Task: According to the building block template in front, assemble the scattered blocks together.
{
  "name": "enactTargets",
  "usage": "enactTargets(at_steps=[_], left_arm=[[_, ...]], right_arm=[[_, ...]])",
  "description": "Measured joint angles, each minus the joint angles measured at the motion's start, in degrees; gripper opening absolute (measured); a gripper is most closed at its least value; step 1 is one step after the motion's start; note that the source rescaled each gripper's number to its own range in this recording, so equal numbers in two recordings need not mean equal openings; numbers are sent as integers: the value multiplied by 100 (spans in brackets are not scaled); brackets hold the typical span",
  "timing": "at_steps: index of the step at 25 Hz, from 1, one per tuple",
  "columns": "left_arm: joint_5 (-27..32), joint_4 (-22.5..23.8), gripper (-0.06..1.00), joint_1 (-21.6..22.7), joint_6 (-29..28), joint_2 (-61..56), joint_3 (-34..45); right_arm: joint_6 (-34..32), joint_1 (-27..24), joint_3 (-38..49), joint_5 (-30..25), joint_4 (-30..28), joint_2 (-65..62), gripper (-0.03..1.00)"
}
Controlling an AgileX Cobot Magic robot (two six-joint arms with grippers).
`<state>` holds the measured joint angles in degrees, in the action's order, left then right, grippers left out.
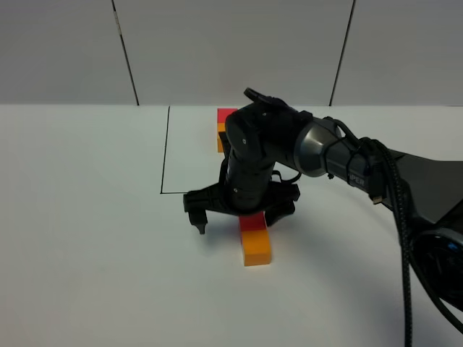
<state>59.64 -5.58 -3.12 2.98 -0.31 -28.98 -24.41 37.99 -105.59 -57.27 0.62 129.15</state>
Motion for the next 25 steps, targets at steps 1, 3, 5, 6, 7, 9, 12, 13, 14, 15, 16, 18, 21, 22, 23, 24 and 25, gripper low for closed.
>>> enactTargets(at_steps=[1,3,5,6,7,9,12,13,14,15,16,18,21,22,23,24,25], left_arm=[[0,0,65,0,0,0,0],[0,0,65,0,0,0,0],[0,0,65,0,0,0,0],[0,0,65,0,0,0,0],[0,0,65,0,0,0,0],[0,0,65,0,0,0,0],[0,0,65,0,0,0,0],[0,0,65,0,0,0,0],[0,0,65,0,0,0,0],[0,0,65,0,-6,0,0],[0,0,65,0,-5,0,0],[0,0,65,0,-5,0,0],[0,0,65,0,-5,0,0],[0,0,65,0,-5,0,0],[0,0,65,0,-5,0,0],[0,0,65,0,-5,0,0],[0,0,65,0,-5,0,0]], right_arm=[[31,-6,-37,0,0,-110,100],[92,-97,-86,28,38,-367,100],[141,-280,-102,78,127,-580,100],[176,-481,-102,92,205,-699,100],[219,-650,-102,94,242,-781,100],[301,-1095,-102,99,248,-967,100],[411,-1745,-102,87,248,-1252,100],[434,-1936,-96,79,248,-1334,100],[463,-2165,-69,57,248,-1439,100],[496,-2393,-37,23,248,-1547,100],[541,-2621,19,-35,253,-1656,100],[673,-3014,236,-89,240,-1893,100],[959,-3514,947,-31,233,-2420,100],[1038,-3644,1207,60,233,-2661,100],[1100,-3733,1485,155,233,-2881,100],[1174,-3834,1895,272,233,-3215,100],[1225,-3889,2248,411,233,-3462,100]])
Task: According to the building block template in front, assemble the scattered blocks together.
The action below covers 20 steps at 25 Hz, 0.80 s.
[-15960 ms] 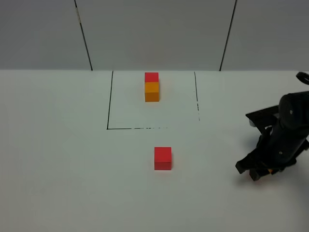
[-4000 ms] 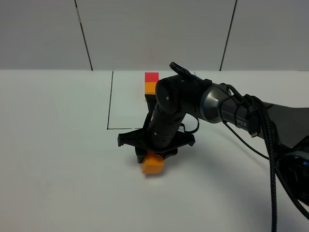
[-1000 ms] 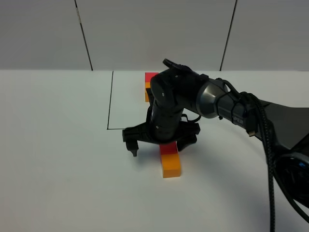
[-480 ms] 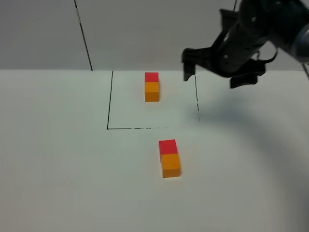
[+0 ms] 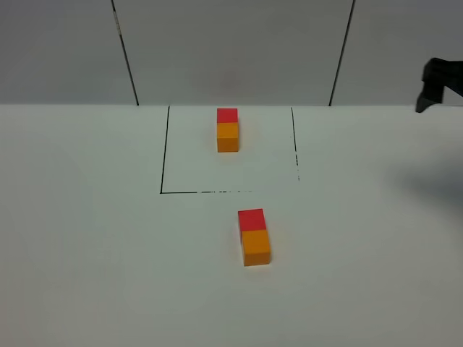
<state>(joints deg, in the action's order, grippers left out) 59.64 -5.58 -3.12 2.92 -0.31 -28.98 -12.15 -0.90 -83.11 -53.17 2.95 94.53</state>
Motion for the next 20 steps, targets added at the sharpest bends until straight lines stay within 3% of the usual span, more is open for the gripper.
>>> enactTargets(at_steps=[6,14,20], left_arm=[[0,0,65,0,0,0,0],[0,0,65,0,0,0,0],[0,0,65,0,0,0,0]], right_arm=[[128,-50,1696,433,-95,-1890,100],[146,-51,3430,319,-221,-4400,100],[186,-51,4162,89,-239,-6126,100]])
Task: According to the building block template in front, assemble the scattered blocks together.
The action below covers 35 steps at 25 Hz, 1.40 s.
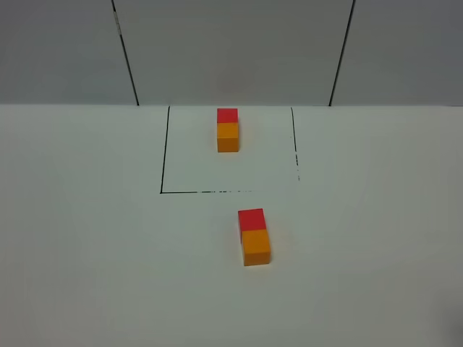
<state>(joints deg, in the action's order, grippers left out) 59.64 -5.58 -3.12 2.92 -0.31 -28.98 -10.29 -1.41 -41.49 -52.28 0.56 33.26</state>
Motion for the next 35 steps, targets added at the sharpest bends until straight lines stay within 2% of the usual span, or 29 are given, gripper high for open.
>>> enactTargets(at_steps=[11,21,28,35], left_arm=[[0,0,65,0,11,0,0],[0,0,65,0,5,0,0],[0,0,65,0,5,0,0],[0,0,65,0,5,0,0]], right_arm=[[299,0,659,-411,-127,-2078,100],[579,0,1093,-441,-152,-3289,99],[586,0,1142,-499,-166,-3364,98],[592,0,1240,-741,-143,-3369,92]])
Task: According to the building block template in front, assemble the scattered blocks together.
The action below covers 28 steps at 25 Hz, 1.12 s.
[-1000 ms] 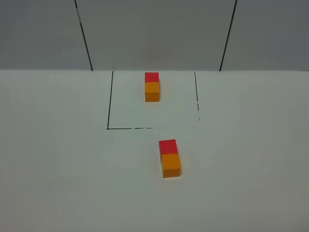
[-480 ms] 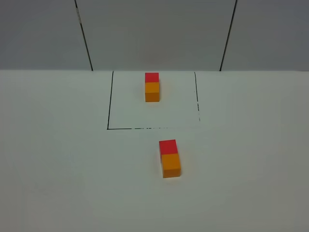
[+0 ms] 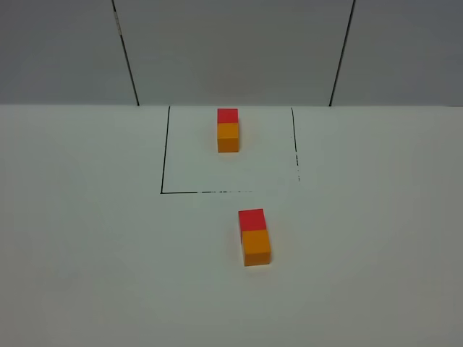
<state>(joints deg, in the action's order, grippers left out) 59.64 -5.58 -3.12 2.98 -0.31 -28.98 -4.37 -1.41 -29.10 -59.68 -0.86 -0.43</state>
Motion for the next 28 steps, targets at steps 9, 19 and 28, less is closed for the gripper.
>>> enactTargets(at_steps=[9,19,28], left_arm=[[0,0,65,0,0,0,0],[0,0,65,0,0,0,0],[0,0,65,0,-6,0,0]], right_arm=[[76,0,45,-89,30,0,88],[92,0,45,-89,30,0,84],[92,0,45,-89,30,0,84]])
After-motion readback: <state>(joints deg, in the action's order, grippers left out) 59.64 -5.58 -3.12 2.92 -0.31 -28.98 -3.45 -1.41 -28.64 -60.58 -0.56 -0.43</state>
